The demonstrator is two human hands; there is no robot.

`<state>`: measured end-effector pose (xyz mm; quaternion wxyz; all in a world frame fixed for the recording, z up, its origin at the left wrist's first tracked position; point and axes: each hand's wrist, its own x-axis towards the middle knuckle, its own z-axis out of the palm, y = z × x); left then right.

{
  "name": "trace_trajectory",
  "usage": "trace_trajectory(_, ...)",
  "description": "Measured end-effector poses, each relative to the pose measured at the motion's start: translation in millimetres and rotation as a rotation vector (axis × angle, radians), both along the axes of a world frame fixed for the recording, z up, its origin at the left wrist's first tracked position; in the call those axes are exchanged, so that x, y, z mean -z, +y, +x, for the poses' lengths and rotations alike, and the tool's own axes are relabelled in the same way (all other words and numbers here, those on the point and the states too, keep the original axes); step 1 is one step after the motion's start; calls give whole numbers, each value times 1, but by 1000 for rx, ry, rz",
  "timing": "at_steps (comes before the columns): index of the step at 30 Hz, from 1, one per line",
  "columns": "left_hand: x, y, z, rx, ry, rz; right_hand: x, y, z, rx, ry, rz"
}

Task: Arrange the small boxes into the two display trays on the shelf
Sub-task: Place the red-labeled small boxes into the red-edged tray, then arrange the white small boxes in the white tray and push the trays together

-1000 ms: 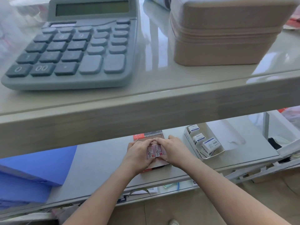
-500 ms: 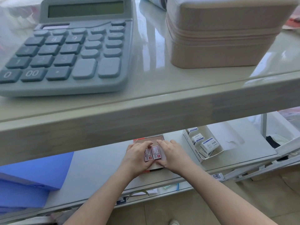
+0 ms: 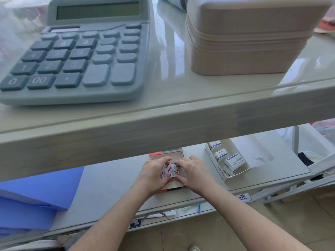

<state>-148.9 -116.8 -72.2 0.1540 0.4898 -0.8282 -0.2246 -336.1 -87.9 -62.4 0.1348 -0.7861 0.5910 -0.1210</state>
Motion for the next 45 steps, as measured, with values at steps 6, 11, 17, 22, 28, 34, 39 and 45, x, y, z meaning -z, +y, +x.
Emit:
trace_trajectory(6,0,-2,0,11,0,10,0,1,-1,5,-9,15)
trace_trajectory(11,1,-3,0,3,-4,22,1,0,-2,-5,0,20)
trace_trajectory(17,0,-1,-1,14,-28,32,3,-2,-2,-8,3,17)
trace_trajectory(22,-13,21,-3,5,61,-71,-4,11,-6,44,-97,-37)
trace_trajectory(28,-3,59,6,168,-135,-189,-40,48,-46,246,-243,-286)
trace_trajectory(34,-2,64,20,68,-117,-159,-40,90,-118,259,-159,-98)
trace_trajectory(39,-6,63,40,29,-141,-114,-20,90,-128,176,-113,-49)
trace_trajectory(45,-26,70,43,-28,-107,-105,-8,88,-100,151,-142,-145)
